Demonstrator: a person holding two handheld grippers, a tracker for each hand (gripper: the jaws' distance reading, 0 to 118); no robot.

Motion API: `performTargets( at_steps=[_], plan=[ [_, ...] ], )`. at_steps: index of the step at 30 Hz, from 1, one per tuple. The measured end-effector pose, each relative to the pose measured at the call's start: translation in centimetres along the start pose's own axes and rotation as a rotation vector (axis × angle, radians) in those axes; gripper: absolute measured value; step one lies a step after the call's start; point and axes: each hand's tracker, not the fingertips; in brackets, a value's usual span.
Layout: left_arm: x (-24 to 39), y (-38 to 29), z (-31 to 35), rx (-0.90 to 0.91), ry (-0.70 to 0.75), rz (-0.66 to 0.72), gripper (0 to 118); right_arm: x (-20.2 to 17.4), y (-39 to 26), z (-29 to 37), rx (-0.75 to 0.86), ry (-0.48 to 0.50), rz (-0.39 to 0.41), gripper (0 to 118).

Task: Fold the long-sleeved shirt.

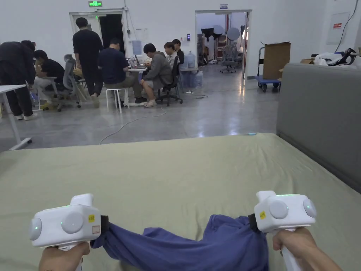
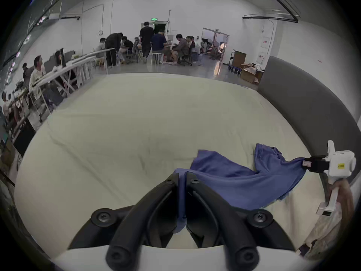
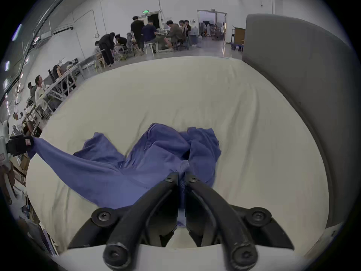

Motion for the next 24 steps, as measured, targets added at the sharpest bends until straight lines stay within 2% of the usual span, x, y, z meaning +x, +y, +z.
performTargets(
  at_steps=[3, 6, 12, 19, 24],
  plan=[
    [-0.1, -0.1, 2.3, 0.036, -0.013, -0.030, 4, -0.1, 0.4, 2.3, 0.046, 0.018, -0.014, 2],
    [0.1, -1.9, 5.8, 0.078, -0.019, -0.116, 4, -0.9, -1.2, 5.9, 0.093, 0.030, -0.008, 2],
    [-1.9, -11.3, 11.5, 0.061, -0.060, -0.165, 4, -2.7, -11.7, 10.6, 0.114, 0.010, 0.017, 2],
    [-4.4, -24.3, 13.5, -0.092, -0.060, -0.216, 4, -3.5, -25.2, 10.7, -0.068, -0.033, 0.106, 2],
    [-5.0, -26.8, 12.2, -0.126, -0.053, -0.179, 4, -3.0, -26.5, 8.2, -0.107, -0.043, 0.089, 2]
  ],
)
